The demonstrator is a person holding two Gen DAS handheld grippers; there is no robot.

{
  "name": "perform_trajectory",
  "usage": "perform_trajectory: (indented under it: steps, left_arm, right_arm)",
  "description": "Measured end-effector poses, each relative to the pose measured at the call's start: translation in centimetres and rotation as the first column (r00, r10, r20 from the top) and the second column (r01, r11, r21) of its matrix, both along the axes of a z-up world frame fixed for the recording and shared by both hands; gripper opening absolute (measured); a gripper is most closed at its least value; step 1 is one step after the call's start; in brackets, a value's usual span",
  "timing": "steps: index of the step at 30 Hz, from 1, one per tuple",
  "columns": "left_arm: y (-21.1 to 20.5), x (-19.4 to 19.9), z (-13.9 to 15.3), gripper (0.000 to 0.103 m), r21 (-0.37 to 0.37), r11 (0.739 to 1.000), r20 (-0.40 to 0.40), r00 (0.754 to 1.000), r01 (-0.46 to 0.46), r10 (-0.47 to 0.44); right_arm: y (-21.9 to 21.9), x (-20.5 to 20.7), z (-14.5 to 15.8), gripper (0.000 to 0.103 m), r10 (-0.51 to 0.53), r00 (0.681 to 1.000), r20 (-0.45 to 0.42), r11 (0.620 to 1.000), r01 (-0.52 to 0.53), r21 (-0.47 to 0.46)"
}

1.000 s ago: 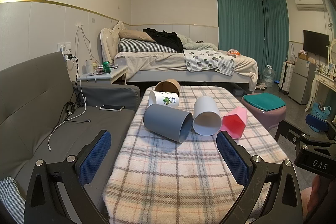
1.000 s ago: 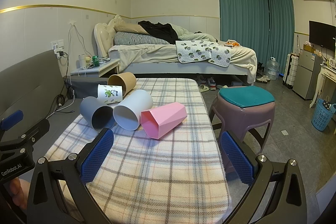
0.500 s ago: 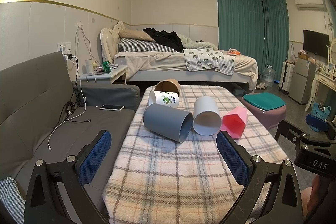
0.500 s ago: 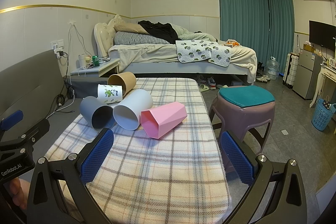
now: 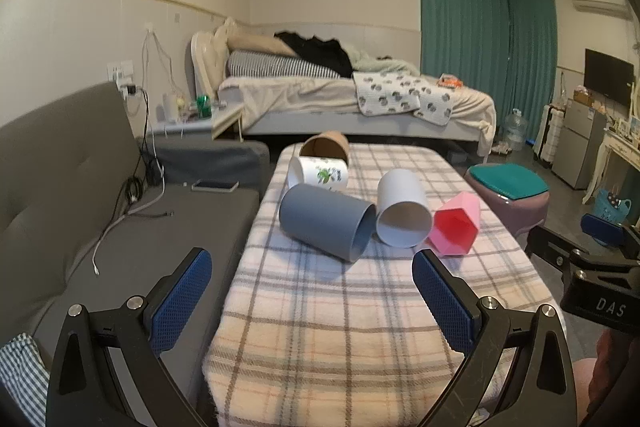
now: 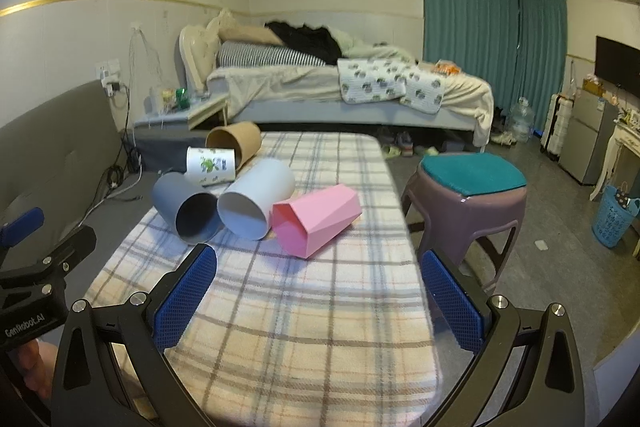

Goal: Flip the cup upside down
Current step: 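Reach the right tool to the white cup and grasp its body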

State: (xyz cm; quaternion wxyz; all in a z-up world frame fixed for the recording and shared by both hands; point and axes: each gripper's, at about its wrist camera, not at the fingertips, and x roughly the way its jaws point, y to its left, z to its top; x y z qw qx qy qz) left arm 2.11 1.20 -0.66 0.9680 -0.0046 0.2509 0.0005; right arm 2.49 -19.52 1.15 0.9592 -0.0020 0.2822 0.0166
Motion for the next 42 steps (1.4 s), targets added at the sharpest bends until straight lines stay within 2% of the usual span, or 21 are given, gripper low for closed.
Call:
perform_trajectory:
  steps: [2, 6, 13, 19, 24, 30, 35, 39, 42]
  left_arm:
    - [0.6, 0.8, -0.1, 0.103, -0.01, 1.0, -0.03, 1.0, -0.006, 0.005]
    - [1.2, 3.3, -0.4, 0.103, 0.036, 0.999, -0.111, 0.993, -0.037, 0.041]
    - [3.2, 7.3, -2.4, 0.103, 0.042, 0.997, -0.199, 0.977, -0.065, 0.072]
    - [4.2, 9.5, -3.3, 0.103, 0.024, 0.995, -0.226, 0.969, -0.096, 0.099]
    - [4.5, 10.6, -3.9, 0.103, 0.016, 0.996, -0.244, 0.965, -0.091, 0.092]
    - [4.8, 11.1, -4.6, 0.103, 0.014, 0.996, -0.263, 0.961, -0.084, 0.085]
    - [4.8, 11.4, -4.8, 0.103, 0.024, 0.997, -0.271, 0.959, -0.076, 0.08]
    - [4.9, 11.3, -5.0, 0.103, 0.021, 0.997, -0.272, 0.959, -0.074, 0.077]
    - [5.0, 11.0, -5.1, 0.103, 0.028, 0.996, -0.274, 0.958, -0.081, 0.086]
  right_arm:
    - [0.5, 1.4, 0.3, 0.103, 0.014, 0.999, -0.042, 1.0, -0.013, 0.006]
    - [1.7, 4.8, 0.7, 0.103, 0.04, 0.994, -0.105, 0.999, -0.041, -0.003]
    - [4.5, 13.1, 0.9, 0.103, 0.082, 0.966, -0.244, 0.995, -0.094, -0.037]
    - [6.3, 20.5, -0.7, 0.103, 0.103, 0.913, -0.394, 0.993, -0.121, -0.019]
    - [5.6, 25.7, -3.9, 0.1, 0.106, 0.841, -0.53, 0.993, -0.063, 0.099]
    - [5.5, 28.3, -7.1, 0.099, 0.089, 0.785, -0.614, 0.996, -0.059, 0.069]
    - [6.3, 28.9, -8.5, 0.095, 0.102, 0.76, -0.641, 0.995, -0.076, 0.068]
    - [7.1, 29.3, -9.3, 0.083, 0.121, 0.738, -0.663, 0.993, -0.089, 0.082]
    - [7.1, 29.2, -9.2, 0.082, 0.126, 0.738, -0.663, 0.992, -0.086, 0.093]
